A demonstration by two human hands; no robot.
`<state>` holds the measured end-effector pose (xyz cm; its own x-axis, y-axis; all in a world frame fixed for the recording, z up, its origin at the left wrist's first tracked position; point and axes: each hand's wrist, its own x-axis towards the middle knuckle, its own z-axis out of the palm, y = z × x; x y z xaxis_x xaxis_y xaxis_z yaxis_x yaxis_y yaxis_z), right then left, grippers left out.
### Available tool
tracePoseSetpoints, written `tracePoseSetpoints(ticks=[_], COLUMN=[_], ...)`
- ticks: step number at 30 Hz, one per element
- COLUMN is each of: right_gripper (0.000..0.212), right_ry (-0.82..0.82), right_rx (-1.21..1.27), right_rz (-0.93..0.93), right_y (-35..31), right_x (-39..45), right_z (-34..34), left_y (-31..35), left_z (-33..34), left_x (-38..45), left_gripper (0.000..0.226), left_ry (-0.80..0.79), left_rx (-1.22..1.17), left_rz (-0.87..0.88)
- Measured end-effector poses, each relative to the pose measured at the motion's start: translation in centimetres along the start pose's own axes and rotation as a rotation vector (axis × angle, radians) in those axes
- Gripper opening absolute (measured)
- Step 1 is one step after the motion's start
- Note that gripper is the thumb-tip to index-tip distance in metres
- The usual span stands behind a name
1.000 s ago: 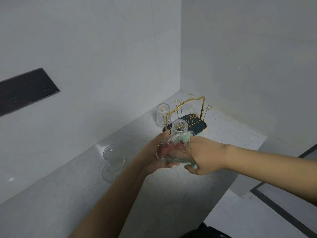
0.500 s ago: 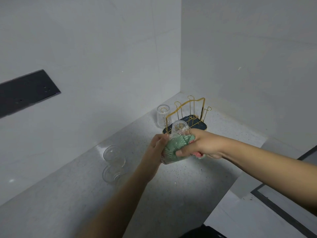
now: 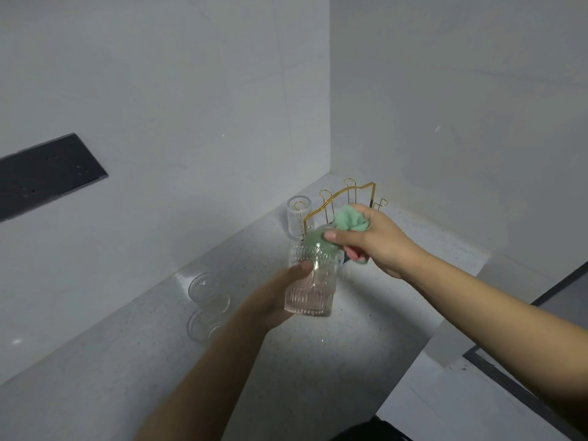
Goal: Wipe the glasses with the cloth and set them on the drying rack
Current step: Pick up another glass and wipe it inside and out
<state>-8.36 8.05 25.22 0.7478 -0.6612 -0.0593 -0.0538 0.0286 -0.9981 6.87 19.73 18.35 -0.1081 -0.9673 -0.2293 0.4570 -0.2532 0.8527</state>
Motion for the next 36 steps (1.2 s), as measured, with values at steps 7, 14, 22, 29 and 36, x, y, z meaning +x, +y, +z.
tracePoseSetpoints(ticks=[7, 14, 22, 29, 36], right_gripper=[0.011, 0.036, 0.04, 0.034, 0.041], right_ry=[0.38, 0.45, 0.487, 0.558, 0.498], right_rx=[0.3, 0.396, 0.427, 0.478, 0.143], right_rz=[0.063, -0.044, -0.065, -0.009, -0.008], right_y=[3.8, 4.4, 4.5, 3.6, 2.8], right_x=[-2.3, -1.2, -1.7, -0.5, -0.6], right_z=[3.7, 7.4, 8.5, 5.8, 5.3], left_y=[0.9, 0.0, 0.0, -1.2, -1.7], left_z=[1.3, 5.1, 4.8, 5.3, 4.0], left_x=[1.4, 2.2, 2.5, 3.0, 2.0], left_gripper=[0.063, 0.051, 0.072, 0.052, 0.057], left_ry=[0.268, 0.449, 0.352, 0.435, 0.408], left_rx=[-0.407, -0.474, -0.451, -0.323, -0.087], left_rz=[0.179, 0.143, 0.162, 0.298, 0.278])
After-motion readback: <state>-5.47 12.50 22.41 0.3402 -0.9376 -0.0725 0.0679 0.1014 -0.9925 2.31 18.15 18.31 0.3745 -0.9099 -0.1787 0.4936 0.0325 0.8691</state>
